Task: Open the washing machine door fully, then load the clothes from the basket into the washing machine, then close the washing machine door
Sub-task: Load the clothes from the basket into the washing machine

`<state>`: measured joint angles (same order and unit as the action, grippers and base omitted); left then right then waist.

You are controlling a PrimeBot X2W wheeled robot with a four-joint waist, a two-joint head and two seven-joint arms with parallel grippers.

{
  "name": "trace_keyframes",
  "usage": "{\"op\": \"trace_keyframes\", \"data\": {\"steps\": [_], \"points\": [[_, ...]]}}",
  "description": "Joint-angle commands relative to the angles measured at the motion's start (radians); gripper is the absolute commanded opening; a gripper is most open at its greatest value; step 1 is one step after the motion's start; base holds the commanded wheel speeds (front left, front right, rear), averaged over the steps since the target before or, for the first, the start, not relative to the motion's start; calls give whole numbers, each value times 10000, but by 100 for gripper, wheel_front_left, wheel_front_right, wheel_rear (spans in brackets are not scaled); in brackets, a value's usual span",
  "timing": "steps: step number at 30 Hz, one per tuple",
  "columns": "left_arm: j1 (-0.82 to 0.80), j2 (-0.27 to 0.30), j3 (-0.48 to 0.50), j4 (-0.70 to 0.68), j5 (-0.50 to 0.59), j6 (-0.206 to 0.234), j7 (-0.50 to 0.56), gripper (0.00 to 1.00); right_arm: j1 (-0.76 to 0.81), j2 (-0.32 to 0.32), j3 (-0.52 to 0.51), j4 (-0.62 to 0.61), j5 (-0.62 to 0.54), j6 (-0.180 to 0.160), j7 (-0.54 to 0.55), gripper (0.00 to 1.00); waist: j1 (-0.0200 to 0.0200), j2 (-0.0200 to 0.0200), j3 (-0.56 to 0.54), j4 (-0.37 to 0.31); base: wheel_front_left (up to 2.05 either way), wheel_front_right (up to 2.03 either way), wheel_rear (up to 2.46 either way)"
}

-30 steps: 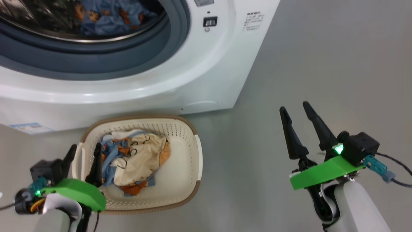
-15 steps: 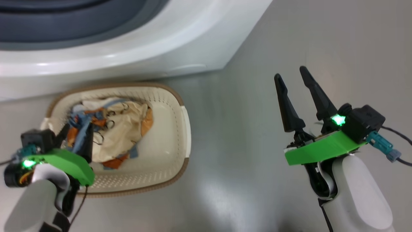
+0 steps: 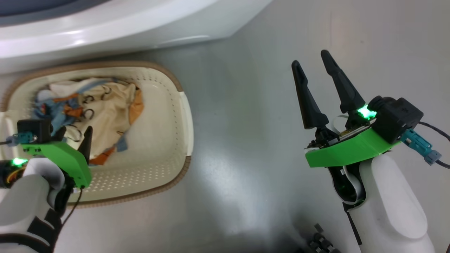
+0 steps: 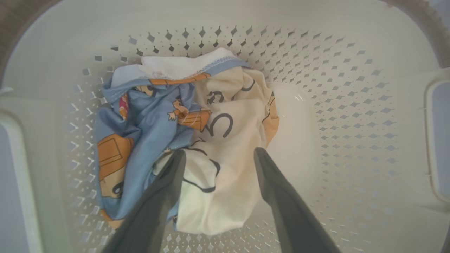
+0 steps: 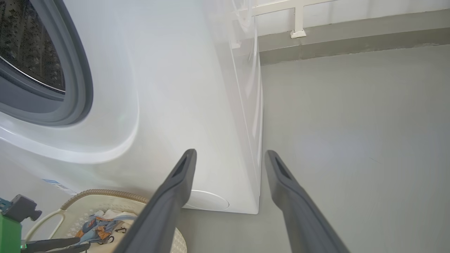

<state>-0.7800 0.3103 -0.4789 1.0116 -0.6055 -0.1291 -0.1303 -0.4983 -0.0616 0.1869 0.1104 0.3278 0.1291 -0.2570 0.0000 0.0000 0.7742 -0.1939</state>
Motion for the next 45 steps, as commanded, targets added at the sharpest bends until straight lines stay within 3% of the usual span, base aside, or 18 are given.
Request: {"op": "trace_keyframes", "data": {"steps": [1,16,25,26,27,34,45], "points": [[-148,552,-55,88,-124,-15,37,100,130,113,253,-302,209,16,-48,100,0,0,464,-358,0,0,0],[-1650,1163,-1606,1333,-536,-15,589,100,-14,114,388,-549,460,16,-48,100,0,0,1484,-936,0,0,0],[-2137,883,-2328,1807,-682,-15,1097,100,27,114,502,-588,573,16,-48,100,0,0,1646,-1096,0,0,0],[-2162,878,-2391,1821,-733,-15,1152,20,25,114,508,-590,577,16,-48,100,0,0,1650,-1105,0,0,0],[-2185,880,-2451,1834,-777,-15,1181,0,17,114,517,-594,584,16,-48,100,0,0,1653,-1114,0,0,0],[-2173,871,-2738,1947,-1110,-15,1098,0,12,114,529,-567,641,16,-48,100,0,0,1527,-1108,0,0,0],[-1485,676,-2988,1386,-1949,-15,30,0,41,114,498,-442,711,16,-48,100,0,0,710,-732,0,0,0]]}}
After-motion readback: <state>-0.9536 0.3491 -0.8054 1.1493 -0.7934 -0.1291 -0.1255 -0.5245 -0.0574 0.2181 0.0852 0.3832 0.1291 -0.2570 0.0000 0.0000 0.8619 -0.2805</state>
